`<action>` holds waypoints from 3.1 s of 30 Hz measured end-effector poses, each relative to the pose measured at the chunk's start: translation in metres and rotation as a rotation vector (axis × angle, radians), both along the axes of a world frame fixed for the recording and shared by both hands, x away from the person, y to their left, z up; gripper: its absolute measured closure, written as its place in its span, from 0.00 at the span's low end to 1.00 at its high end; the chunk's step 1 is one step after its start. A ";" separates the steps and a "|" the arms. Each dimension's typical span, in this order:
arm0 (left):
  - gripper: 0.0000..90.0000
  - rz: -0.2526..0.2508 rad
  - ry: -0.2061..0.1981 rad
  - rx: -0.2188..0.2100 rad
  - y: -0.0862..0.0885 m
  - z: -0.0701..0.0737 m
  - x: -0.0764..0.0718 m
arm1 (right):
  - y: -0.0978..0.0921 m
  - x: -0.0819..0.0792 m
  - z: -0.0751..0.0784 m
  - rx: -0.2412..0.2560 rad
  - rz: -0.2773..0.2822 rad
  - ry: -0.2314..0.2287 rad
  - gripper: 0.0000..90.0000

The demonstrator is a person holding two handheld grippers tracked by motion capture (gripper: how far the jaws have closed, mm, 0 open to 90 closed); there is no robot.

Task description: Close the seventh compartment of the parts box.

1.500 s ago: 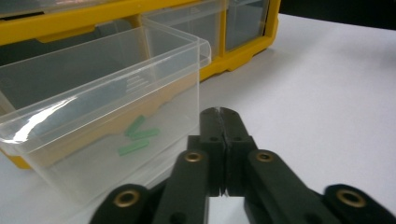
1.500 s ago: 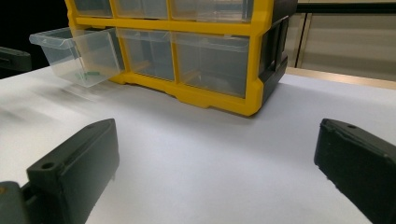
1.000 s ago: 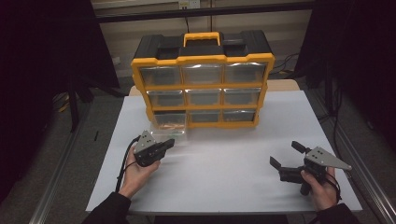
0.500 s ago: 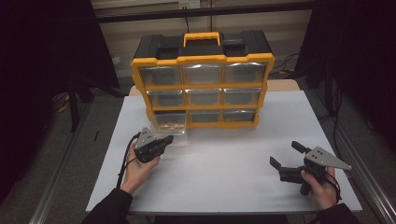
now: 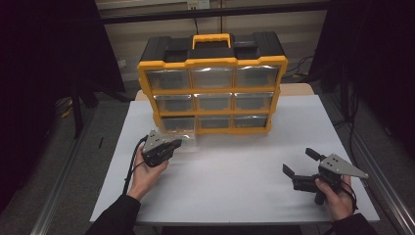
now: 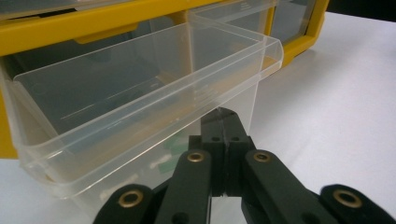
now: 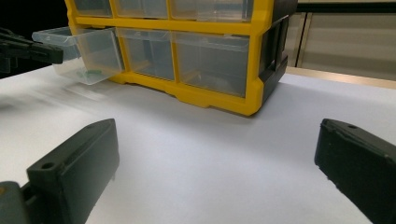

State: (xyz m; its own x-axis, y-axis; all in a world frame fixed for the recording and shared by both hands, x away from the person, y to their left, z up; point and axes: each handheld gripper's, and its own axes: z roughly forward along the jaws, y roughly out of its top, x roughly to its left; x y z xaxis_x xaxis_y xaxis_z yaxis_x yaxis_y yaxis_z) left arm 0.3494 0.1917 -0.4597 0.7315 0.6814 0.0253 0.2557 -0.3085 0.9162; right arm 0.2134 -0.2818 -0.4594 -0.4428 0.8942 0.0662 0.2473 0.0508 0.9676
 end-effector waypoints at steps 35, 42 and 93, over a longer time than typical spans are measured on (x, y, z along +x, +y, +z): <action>1.00 0.033 -0.020 0.010 0.001 0.002 0.015 | 0.000 -0.001 0.000 -0.003 0.001 0.000 0.00; 1.00 0.043 -0.013 0.008 -0.001 0.003 0.018 | 0.000 -0.001 0.000 -0.005 0.003 -0.002 0.00; 1.00 0.065 -0.014 0.032 -0.004 0.003 0.035 | 0.000 0.000 0.000 -0.002 0.003 -0.002 0.00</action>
State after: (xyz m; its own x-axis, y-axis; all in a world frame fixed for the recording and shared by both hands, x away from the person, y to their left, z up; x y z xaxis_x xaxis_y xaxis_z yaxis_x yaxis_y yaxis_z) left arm 0.3846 0.1882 -0.4568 0.6854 0.7259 0.0583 0.2631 -0.3214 0.9097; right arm 0.2131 -0.2817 -0.4594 -0.4455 0.8931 0.0633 0.2454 0.0538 0.9679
